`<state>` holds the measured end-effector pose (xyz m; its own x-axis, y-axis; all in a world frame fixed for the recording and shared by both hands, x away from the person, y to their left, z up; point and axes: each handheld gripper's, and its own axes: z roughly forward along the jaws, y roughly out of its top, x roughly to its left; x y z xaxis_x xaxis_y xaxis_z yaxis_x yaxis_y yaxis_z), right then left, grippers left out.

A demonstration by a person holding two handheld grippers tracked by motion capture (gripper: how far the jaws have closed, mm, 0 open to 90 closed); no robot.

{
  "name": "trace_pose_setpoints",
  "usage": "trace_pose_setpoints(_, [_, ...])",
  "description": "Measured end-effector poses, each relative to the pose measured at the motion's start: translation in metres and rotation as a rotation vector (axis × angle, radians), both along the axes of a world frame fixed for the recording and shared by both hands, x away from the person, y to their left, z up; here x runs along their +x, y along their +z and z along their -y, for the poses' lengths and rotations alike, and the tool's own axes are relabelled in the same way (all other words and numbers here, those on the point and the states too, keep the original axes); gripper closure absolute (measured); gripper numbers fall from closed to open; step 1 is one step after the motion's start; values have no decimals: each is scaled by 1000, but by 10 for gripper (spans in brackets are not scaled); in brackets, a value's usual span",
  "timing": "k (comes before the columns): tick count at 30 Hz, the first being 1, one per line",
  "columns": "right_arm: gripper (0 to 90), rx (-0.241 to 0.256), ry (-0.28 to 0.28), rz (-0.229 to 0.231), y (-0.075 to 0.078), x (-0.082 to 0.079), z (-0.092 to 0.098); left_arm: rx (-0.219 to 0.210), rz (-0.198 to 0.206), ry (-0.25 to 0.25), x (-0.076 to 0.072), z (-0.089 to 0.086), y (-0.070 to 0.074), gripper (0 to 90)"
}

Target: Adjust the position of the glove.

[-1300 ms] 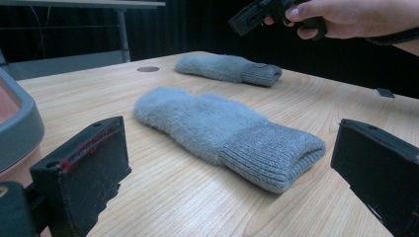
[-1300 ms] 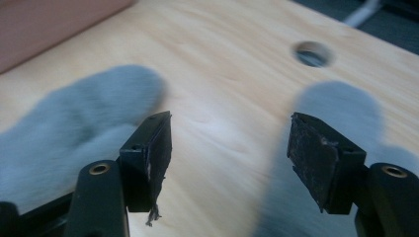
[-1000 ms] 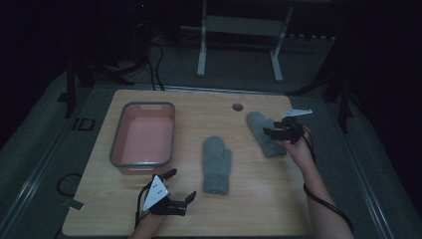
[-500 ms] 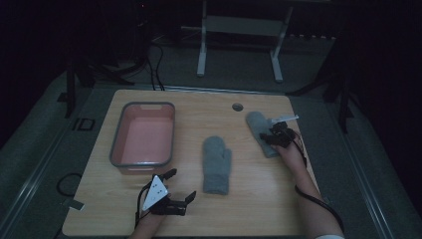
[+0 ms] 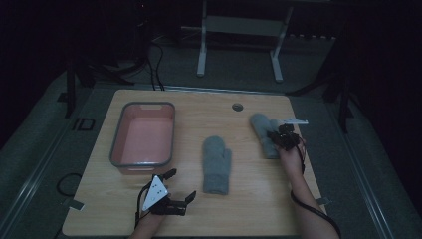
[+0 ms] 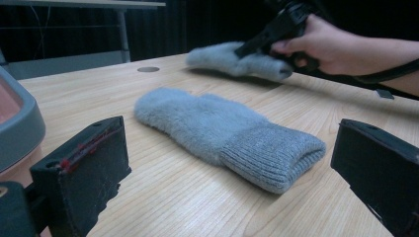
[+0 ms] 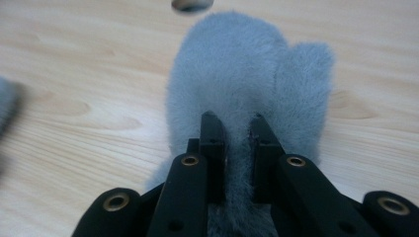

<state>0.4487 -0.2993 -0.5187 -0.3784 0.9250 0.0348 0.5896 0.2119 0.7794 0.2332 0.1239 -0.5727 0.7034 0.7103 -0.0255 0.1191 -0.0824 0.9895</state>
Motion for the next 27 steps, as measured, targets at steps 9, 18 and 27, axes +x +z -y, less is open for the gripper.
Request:
trace_pose_setpoints(9, [808, 19, -68, 47, 28, -53, 11, 0, 7, 4, -1, 0, 0, 16])
trace_pose_setpoints(18, [808, 26, -116, 9, 16, -109, 17, 2, 9, 9, -1, 0, 0, 16])
trace_pose_setpoints(27, [805, 6, -153, -3, -3, -140, 17, 13, 8, 6, -1, 1, 0, 15])
